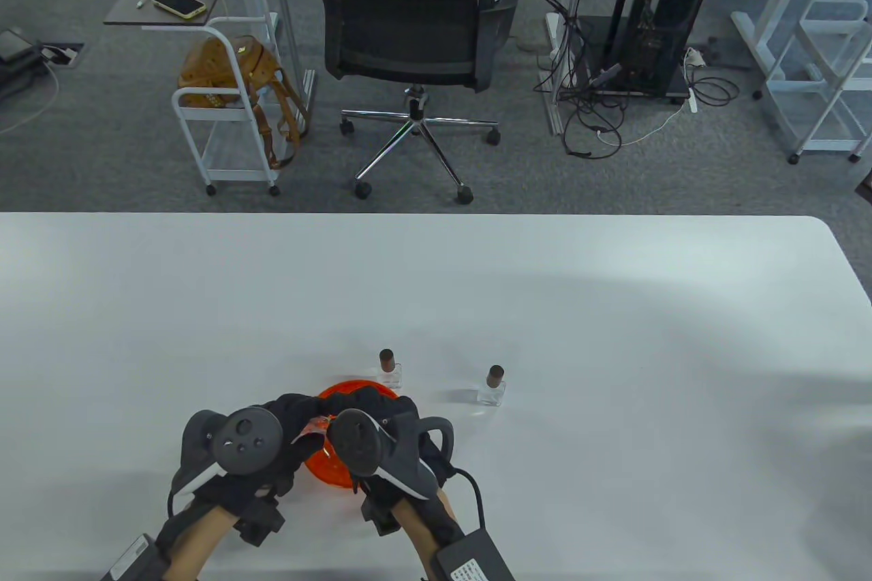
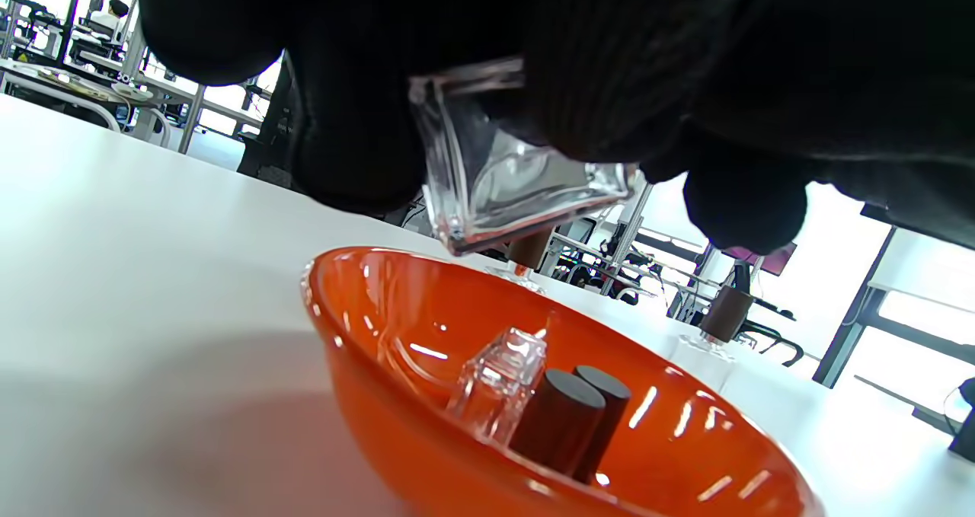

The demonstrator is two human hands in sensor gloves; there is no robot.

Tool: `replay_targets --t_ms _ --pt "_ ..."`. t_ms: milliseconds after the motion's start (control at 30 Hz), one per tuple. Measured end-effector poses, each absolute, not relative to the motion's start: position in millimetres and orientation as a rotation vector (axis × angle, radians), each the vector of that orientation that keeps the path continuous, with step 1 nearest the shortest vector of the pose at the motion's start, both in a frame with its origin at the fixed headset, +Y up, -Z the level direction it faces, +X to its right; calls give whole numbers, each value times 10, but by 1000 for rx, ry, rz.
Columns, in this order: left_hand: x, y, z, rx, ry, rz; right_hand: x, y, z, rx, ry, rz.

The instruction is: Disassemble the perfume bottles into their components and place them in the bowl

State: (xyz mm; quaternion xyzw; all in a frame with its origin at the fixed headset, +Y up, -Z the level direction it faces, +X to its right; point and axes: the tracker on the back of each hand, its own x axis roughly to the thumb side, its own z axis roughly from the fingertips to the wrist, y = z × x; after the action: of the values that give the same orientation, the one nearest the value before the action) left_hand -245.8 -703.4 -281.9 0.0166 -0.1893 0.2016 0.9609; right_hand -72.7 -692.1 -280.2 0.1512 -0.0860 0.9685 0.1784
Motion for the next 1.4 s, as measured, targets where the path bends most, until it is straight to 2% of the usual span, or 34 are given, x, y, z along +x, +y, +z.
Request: replay_targets --t_ms 100,567,700,867,1000,1400 --pt "-2458 -7038 -2815 21 -391 400 -728 -6920 -2801 415 -293 2742" --pt "-2450 -7037 -2817 35 -381 386 -732 -6949 -2807 431 -241 2746" --pt "-2464 -7034 -2821 19 -387 405 -736 -6937 -2804 419 -306 2748" --pt "-2449 -7031 -2818 39 -385 389 -731 -6942 -2812 427 -245 2736" --pt "-2465 -7029 -2816 28 -389 402 -739 -6932 -2801 431 -304 2754" --pt "-2437 -7035 -2804 27 -395 391 -752 -6937 -2791 442 -308 2779"
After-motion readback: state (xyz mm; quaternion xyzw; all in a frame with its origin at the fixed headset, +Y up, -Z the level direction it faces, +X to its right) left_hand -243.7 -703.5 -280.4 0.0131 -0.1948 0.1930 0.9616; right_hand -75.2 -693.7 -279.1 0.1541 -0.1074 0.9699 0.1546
